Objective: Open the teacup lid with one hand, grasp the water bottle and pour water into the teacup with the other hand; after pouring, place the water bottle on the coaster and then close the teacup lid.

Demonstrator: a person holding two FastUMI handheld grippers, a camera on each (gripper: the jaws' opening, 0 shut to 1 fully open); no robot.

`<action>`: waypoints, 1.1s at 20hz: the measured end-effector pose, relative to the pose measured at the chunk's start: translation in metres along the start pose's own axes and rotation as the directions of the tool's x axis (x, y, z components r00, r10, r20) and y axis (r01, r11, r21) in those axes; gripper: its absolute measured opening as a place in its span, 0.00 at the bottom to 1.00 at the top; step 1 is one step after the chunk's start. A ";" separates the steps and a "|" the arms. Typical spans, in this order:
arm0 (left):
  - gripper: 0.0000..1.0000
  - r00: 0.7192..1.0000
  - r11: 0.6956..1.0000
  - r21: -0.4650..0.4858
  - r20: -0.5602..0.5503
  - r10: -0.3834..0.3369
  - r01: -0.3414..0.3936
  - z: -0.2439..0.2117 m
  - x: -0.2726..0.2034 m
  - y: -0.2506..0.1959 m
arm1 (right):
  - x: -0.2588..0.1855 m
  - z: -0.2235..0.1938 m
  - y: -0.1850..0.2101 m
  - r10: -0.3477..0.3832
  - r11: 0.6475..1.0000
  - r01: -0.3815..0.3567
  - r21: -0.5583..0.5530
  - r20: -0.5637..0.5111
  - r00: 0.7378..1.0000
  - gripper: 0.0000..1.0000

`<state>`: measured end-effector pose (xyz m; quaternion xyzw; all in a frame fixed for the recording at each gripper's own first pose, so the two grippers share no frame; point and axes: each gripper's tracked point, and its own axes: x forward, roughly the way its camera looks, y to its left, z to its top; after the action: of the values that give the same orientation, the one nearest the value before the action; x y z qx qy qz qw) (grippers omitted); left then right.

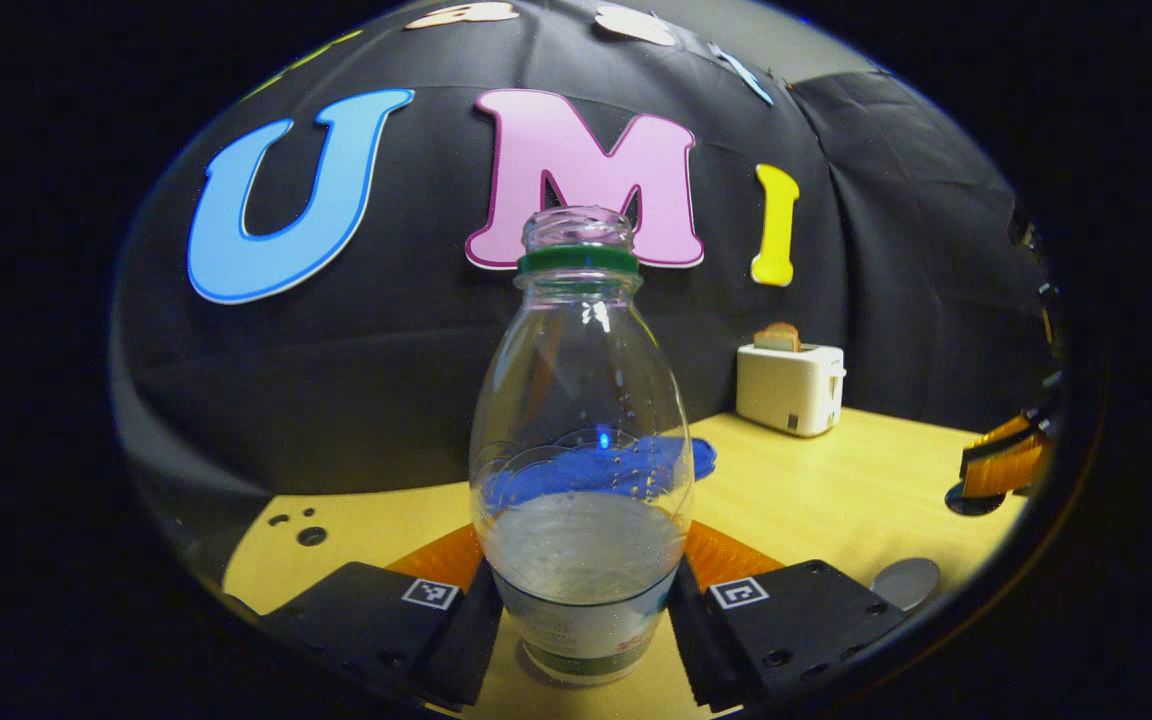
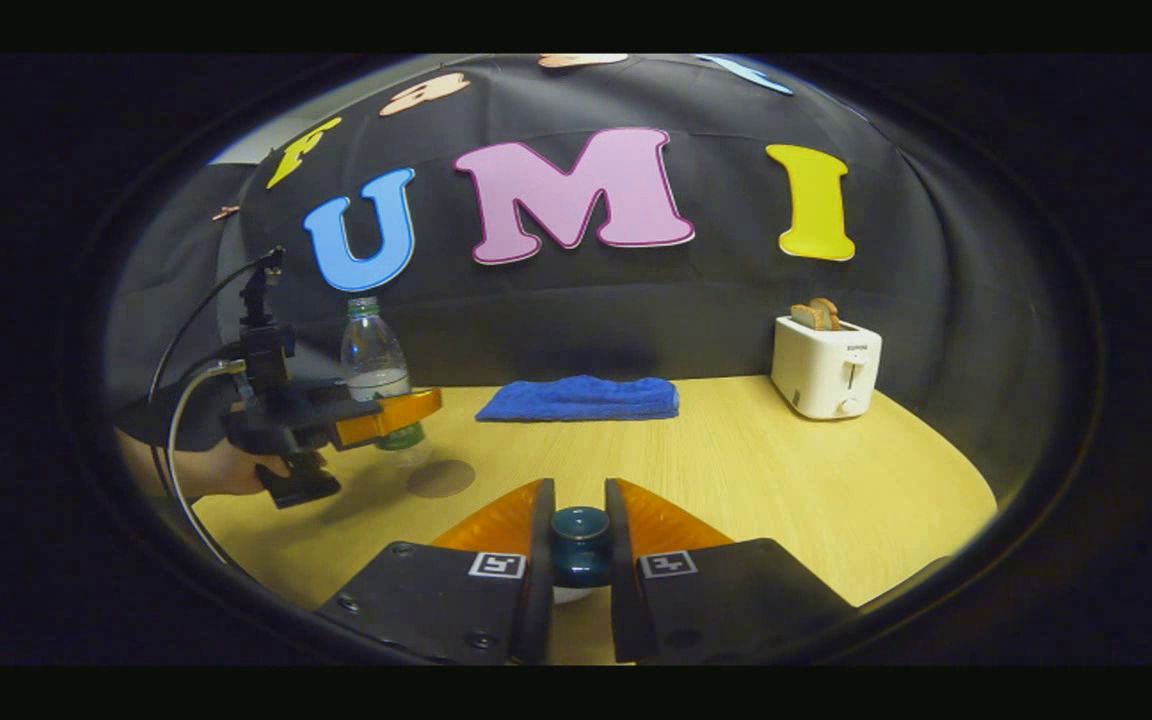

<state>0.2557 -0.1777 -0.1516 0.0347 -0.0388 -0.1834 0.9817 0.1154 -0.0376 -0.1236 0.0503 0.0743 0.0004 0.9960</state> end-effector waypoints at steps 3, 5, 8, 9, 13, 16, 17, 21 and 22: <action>0.76 1.000 0.999 -0.047 0.023 0.010 -0.008 -0.003 0.005 -0.001 | 0.006 -0.013 0.003 -0.003 1.000 0.003 0.022 -0.010 1.000 0.27; 0.76 0.999 0.998 -0.054 0.024 0.026 -0.024 -0.004 0.006 -0.002 | 0.008 -0.017 0.007 0.002 1.000 -0.002 0.020 -0.015 1.000 0.27; 0.77 0.999 0.998 -0.056 0.015 0.043 -0.042 -0.007 0.006 -0.001 | 0.011 -0.017 0.014 0.020 1.000 -0.020 0.012 -0.014 1.000 0.22; 0.78 0.999 0.997 -0.054 0.013 0.050 -0.049 -0.006 0.006 0.000 | 0.012 -0.016 0.016 0.025 1.000 -0.025 0.010 -0.012 1.000 0.27; 0.80 0.998 0.996 -0.056 0.008 0.066 -0.066 -0.007 0.006 0.000 | 0.018 -0.012 0.023 0.036 0.999 -0.036 -0.002 -0.001 0.999 0.27; 0.82 0.998 0.997 -0.057 -0.002 0.060 -0.060 -0.010 0.007 0.001 | 0.021 -0.017 0.026 0.046 0.999 -0.046 -0.003 -0.011 0.999 0.27; 0.84 0.998 0.996 -0.063 0.001 0.059 -0.059 -0.011 0.007 0.002 | 0.022 -0.020 0.027 0.052 0.999 -0.052 -0.005 -0.017 0.999 0.22; 0.97 0.998 0.997 -0.063 -0.017 0.054 -0.055 -0.014 -0.001 -0.002 | 0.022 -0.020 0.030 0.059 0.998 -0.060 -0.018 -0.017 0.998 0.22; 0.97 0.998 0.997 -0.059 -0.031 0.055 -0.056 -0.017 -0.005 -0.001 | 0.021 -0.020 0.030 0.059 0.998 -0.060 -0.019 -0.015 0.998 0.27</action>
<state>0.2525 -0.1763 -0.1686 0.0067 -0.0198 -0.1566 0.9874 0.1338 -0.0054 -0.1433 0.0430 0.0802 0.0311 0.9954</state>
